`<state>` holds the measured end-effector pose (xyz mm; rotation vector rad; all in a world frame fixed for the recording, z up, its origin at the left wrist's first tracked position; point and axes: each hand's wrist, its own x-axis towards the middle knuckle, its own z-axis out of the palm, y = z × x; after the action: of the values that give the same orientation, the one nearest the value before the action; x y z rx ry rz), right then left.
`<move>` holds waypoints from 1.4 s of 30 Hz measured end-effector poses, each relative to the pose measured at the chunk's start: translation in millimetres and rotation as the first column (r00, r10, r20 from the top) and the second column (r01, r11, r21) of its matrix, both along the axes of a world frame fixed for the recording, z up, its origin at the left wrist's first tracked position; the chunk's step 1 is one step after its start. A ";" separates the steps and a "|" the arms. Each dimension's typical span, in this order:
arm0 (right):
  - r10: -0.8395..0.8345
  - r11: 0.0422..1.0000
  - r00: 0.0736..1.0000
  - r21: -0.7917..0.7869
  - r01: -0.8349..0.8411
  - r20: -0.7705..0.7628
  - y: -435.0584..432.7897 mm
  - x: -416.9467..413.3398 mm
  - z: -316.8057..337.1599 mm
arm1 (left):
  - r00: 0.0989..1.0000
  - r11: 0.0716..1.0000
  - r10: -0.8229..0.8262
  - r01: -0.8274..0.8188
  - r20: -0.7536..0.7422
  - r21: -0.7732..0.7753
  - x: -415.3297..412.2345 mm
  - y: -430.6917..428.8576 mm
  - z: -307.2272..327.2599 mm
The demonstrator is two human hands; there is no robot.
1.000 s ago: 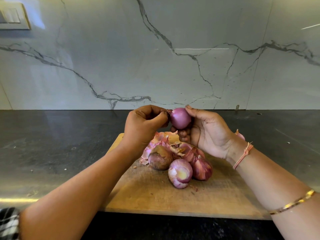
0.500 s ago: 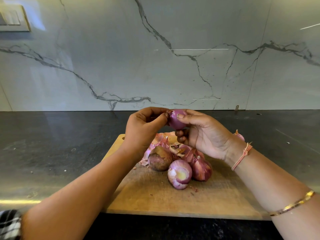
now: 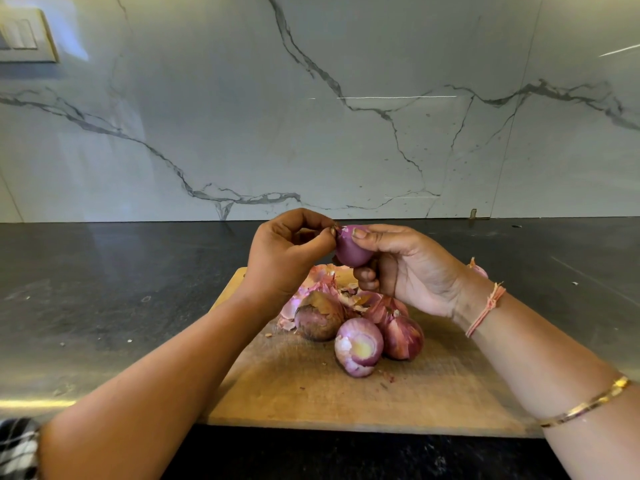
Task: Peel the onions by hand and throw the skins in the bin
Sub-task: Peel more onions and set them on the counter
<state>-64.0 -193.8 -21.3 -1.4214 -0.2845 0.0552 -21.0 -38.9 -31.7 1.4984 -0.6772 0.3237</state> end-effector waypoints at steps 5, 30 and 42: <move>-0.003 0.999 0.997 0.043 0.006 -0.073 -0.6 1.1 0.4 | 0.999 0.999 0.038 -0.039 0.038 0.032 -0.2 -1.6 -0.1; -0.109 0.587 0.655 -0.483 0.649 0.748 8.4 11.3 -15.7 | 0.936 0.973 0.053 -0.127 -0.347 -0.192 3.1 -9.9 -1.8; -0.171 0.670 0.711 -0.448 0.592 0.682 2.0 10.3 -10.8 | 0.977 0.988 0.104 -0.123 -0.187 -0.095 -0.7 -2.9 2.3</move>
<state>-53.7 -191.8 -32.1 -2.1636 -0.4839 -0.7655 -21.7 -41.8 -29.4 1.4474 -0.4238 0.3015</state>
